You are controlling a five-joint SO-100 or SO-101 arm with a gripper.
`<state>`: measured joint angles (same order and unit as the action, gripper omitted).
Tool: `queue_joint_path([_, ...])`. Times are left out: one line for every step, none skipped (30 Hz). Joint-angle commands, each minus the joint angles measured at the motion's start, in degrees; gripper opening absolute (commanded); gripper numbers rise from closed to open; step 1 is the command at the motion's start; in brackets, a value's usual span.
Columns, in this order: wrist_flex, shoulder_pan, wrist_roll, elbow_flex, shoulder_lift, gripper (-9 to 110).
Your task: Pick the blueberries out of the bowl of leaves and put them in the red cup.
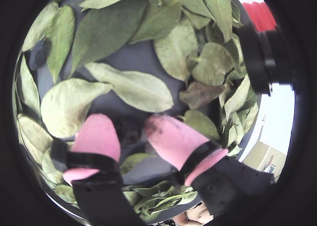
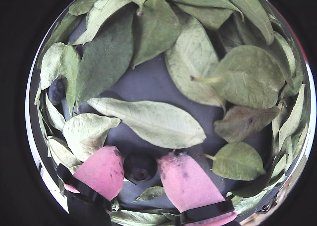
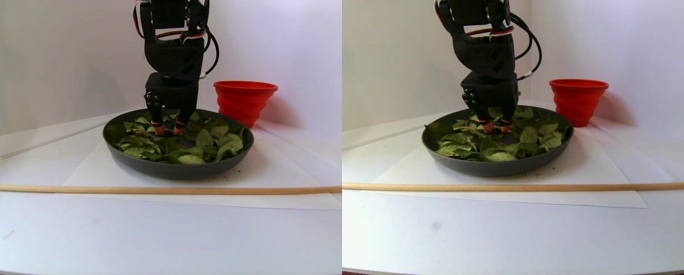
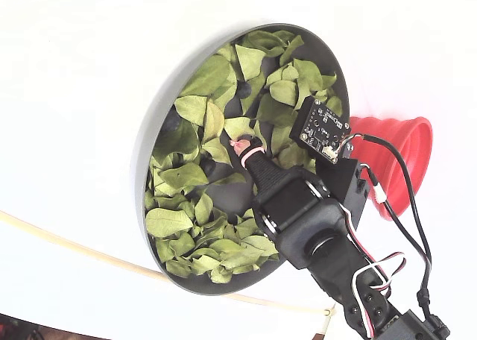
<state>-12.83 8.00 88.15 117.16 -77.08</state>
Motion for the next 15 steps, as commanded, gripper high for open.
queue_joint_path([-0.8, 1.3, -0.1, -0.5, -0.2, 13])
queue_joint_path([-0.9, 1.3, 0.0, -0.4, -0.2, 12])
queue_joint_path([-0.9, 1.3, 0.0, -0.3, -0.2, 12])
queue_joint_path([-0.9, 1.3, 0.0, -0.3, -0.2, 12])
queue_joint_path([-0.9, 1.3, 0.0, -0.2, -0.2, 12])
queue_joint_path([-1.0, 1.3, 0.0, 0.0, -0.2, 11])
queue_joint_path([-1.0, 1.3, 0.0, 0.3, -0.3, 11])
queue_joint_path([-1.0, 1.3, 0.0, 0.4, -0.4, 11])
queue_joint_path([-1.0, 1.3, 0.0, 0.6, -0.4, 11])
queue_joint_path([-1.0, 1.2, 0.0, 0.8, -0.5, 11])
queue_joint_path([-1.0, 1.2, 0.0, 0.9, -0.5, 11])
queue_joint_path([-1.0, 1.2, 0.0, 1.1, -0.6, 11])
queue_joint_path([-1.0, 1.1, 0.0, 1.4, -0.9, 11])
queue_joint_path([-1.0, 1.1, 0.0, 1.6, -1.0, 10])
queue_joint_path([-1.0, 1.0, 0.0, 1.7, -1.1, 10])
